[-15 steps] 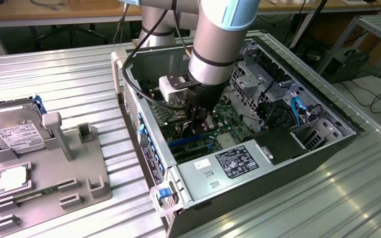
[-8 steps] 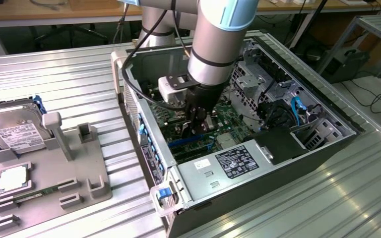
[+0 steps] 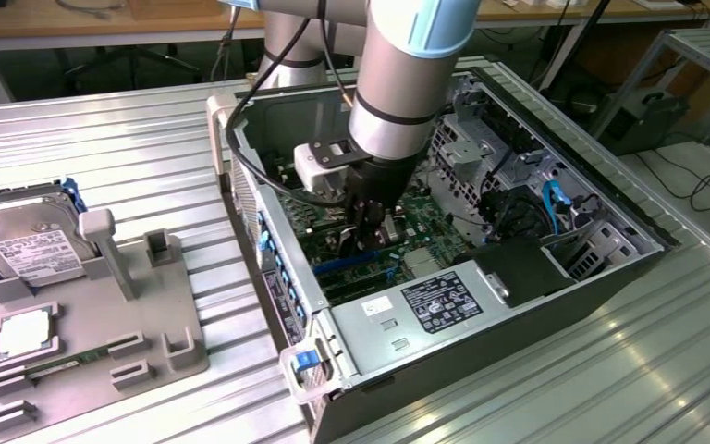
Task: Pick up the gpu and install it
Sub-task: 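Insert the gpu into the slot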
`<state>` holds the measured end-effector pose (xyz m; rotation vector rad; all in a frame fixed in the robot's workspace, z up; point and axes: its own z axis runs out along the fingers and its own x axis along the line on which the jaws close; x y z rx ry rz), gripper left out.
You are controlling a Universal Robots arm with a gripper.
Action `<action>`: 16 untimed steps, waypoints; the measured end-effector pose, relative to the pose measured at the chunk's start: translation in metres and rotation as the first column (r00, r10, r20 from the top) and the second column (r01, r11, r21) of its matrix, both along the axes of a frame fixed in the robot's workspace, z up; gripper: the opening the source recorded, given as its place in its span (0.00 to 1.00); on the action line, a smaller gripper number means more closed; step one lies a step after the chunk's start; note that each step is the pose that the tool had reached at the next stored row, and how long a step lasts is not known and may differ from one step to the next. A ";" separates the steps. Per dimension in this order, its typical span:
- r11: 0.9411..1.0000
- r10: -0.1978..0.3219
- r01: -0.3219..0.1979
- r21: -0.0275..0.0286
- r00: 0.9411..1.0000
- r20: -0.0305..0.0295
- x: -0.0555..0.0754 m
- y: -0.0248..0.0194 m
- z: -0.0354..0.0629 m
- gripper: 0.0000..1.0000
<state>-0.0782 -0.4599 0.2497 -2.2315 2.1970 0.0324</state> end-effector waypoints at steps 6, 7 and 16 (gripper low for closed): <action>1.000 0.006 -0.006 0.000 1.000 0.005 -0.001 0.0001 -0.0001 0.27; 1.000 0.006 -0.006 0.000 1.000 0.005 -0.001 0.0001 -0.0001 0.27; 1.000 0.007 -0.007 0.001 1.000 0.005 -0.001 0.0003 -0.0012 0.27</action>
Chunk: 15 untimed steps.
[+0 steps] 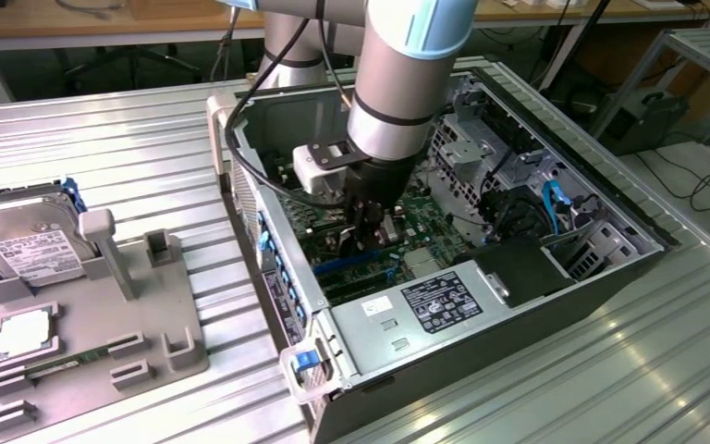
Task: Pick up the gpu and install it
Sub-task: 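Insert the gpu into the slot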
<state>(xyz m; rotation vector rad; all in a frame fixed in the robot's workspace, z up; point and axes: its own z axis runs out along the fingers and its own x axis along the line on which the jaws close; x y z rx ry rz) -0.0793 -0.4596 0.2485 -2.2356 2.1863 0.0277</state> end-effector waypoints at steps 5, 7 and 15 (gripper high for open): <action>1.000 0.000 0.000 0.000 1.000 0.000 0.000 0.0000 -0.0038 0.27; 1.000 0.000 0.000 0.000 1.000 0.000 0.000 0.0000 -0.0052 0.27; 1.000 0.000 0.000 -0.001 1.000 -0.001 0.000 -0.0001 -0.0085 0.27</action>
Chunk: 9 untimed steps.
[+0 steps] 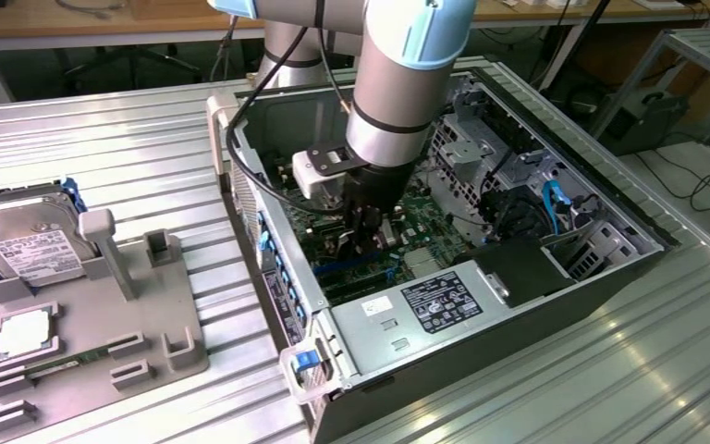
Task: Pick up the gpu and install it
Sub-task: 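Insert the gpu into the slot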
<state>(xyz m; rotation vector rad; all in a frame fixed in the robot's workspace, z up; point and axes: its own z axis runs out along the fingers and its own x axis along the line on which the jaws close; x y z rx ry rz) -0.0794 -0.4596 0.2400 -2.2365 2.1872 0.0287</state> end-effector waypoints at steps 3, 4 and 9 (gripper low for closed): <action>1.000 0.000 0.000 0.001 1.000 0.000 0.000 0.0001 0.0002 0.27; 1.000 0.000 0.000 0.001 1.000 0.000 0.000 0.0001 0.0007 0.27; 1.000 0.000 0.000 0.000 1.000 0.000 0.000 0.0000 0.0029 0.27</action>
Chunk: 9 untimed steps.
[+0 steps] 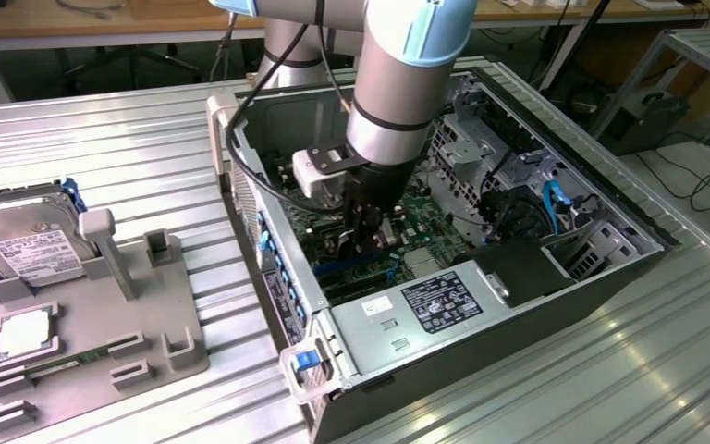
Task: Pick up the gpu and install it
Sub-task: 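Insert the gpu into the slot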
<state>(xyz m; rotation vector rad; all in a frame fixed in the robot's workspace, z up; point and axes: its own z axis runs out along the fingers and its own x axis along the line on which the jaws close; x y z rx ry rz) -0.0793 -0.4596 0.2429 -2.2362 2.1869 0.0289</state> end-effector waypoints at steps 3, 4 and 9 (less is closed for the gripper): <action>1.000 0.000 0.000 0.000 1.000 0.000 0.000 0.0000 0.0012 0.27; 1.000 0.000 0.000 0.000 1.000 0.000 0.000 0.0000 0.0011 0.27; 1.000 0.000 0.000 0.000 1.000 0.000 0.000 -0.0002 0.0013 0.27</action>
